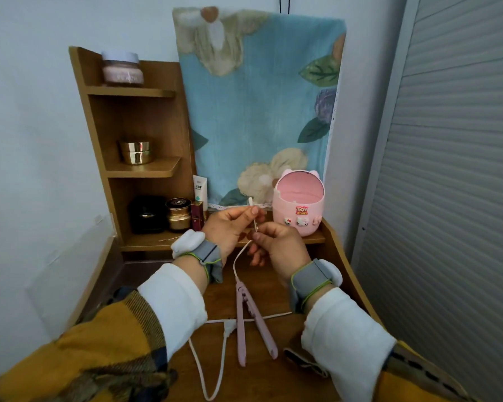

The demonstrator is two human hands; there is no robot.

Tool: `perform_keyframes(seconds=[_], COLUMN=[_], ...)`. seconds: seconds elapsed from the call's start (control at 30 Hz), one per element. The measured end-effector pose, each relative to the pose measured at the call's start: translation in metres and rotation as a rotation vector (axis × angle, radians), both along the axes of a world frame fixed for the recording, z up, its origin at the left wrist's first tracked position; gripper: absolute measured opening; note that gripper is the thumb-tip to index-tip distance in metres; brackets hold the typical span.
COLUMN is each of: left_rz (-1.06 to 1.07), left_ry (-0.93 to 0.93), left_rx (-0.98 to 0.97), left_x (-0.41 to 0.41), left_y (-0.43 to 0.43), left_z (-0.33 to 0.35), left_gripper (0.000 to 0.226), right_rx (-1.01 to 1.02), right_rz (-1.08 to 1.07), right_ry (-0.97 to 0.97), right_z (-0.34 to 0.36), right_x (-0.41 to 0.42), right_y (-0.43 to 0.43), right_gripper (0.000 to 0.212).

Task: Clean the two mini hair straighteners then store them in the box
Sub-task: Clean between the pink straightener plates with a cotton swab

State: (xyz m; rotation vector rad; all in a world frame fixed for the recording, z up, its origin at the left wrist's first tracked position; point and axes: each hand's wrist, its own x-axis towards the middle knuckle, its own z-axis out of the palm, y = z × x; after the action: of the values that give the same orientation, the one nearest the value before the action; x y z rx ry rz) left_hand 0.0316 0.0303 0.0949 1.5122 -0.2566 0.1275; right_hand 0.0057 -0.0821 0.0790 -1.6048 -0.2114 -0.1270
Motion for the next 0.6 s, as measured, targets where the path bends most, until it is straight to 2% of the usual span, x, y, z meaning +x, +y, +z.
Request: perform_keyframes(seconds=[0.13, 0.33, 0.4, 0.5, 0.6], left_rz=[-0.048, -0.069, -0.010, 0.096, 0.068], left_ry=[0.020, -0.035, -0.070, -0.103, -0.108], left_rx=[-0.108, 0.041, 0.075, 0.133, 0.172], left_x=[-0.006, -0.013, -0.012, -0.007, -0.007], left_y=[-0.006, -0.012, -0.010, -0.002, 0.001], left_z=[-0.007, -0.005, -0.003, -0.004, -0.008], left_gripper=[0.010, 0.010, 0.012, 0.009, 0.010], right_rx=[0.114, 0.324, 0.292, 0.171, 0.256], right_rz=[-0.032, 0.011, 0.029, -0.093, -0.103], right_ry=[-0.045, -0.004, 0.057, 0.060, -0.042], right_z=[0.004, 0.006, 0.010, 0.016, 0.015], right_x=[-0.002, -0.007, -0.008, -0.008, -0.008], right_y=[0.002, 0.004, -0.002, -0.012, -0.010], right_gripper=[0.022, 0.023, 0.023, 0.020, 0.018])
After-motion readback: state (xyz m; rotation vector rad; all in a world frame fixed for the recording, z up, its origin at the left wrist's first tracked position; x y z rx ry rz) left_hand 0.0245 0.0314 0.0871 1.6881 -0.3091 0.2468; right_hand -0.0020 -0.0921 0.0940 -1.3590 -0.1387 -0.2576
